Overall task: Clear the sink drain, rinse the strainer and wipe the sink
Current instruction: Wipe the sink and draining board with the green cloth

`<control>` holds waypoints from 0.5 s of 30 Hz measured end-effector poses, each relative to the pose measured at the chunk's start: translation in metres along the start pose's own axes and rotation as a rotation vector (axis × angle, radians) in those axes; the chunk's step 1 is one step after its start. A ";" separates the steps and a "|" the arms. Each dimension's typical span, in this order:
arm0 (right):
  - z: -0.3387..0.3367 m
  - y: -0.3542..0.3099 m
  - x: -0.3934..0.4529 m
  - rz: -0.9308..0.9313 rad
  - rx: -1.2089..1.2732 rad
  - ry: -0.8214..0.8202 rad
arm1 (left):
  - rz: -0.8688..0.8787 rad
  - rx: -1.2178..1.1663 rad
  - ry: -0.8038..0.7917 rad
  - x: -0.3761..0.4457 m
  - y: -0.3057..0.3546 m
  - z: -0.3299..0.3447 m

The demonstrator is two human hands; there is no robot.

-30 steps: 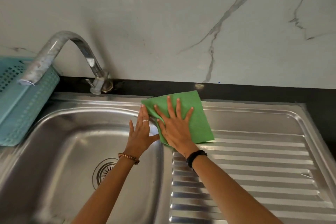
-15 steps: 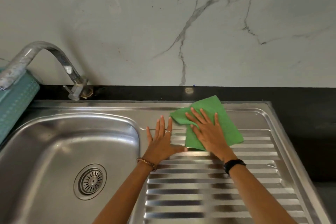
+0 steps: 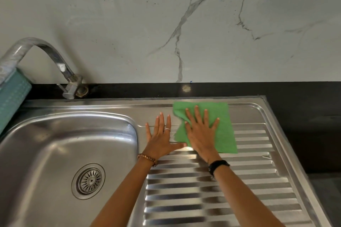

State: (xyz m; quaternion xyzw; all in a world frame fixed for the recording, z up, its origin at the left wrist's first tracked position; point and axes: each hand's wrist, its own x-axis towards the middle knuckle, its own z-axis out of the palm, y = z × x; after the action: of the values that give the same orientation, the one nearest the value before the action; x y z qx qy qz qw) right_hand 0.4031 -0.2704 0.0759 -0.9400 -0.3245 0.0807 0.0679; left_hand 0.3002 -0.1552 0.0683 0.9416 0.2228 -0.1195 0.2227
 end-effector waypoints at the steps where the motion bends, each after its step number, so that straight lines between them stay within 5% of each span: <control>1: 0.003 -0.012 0.000 -0.074 -0.022 -0.014 | 0.016 -0.017 0.007 -0.001 -0.001 -0.001; 7: 0.003 -0.003 0.000 -0.281 -0.055 -0.056 | 0.079 -0.084 0.035 -0.004 -0.004 -0.003; 15: -0.018 0.136 0.010 0.146 -0.014 0.072 | 0.279 0.067 -0.055 0.011 0.091 0.023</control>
State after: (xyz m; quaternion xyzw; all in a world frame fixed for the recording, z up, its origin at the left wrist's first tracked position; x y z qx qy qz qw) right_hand 0.4958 -0.3720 0.0678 -0.9638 -0.2533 0.0492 0.0667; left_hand 0.3503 -0.2352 0.0781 0.9667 0.0794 -0.1207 0.2114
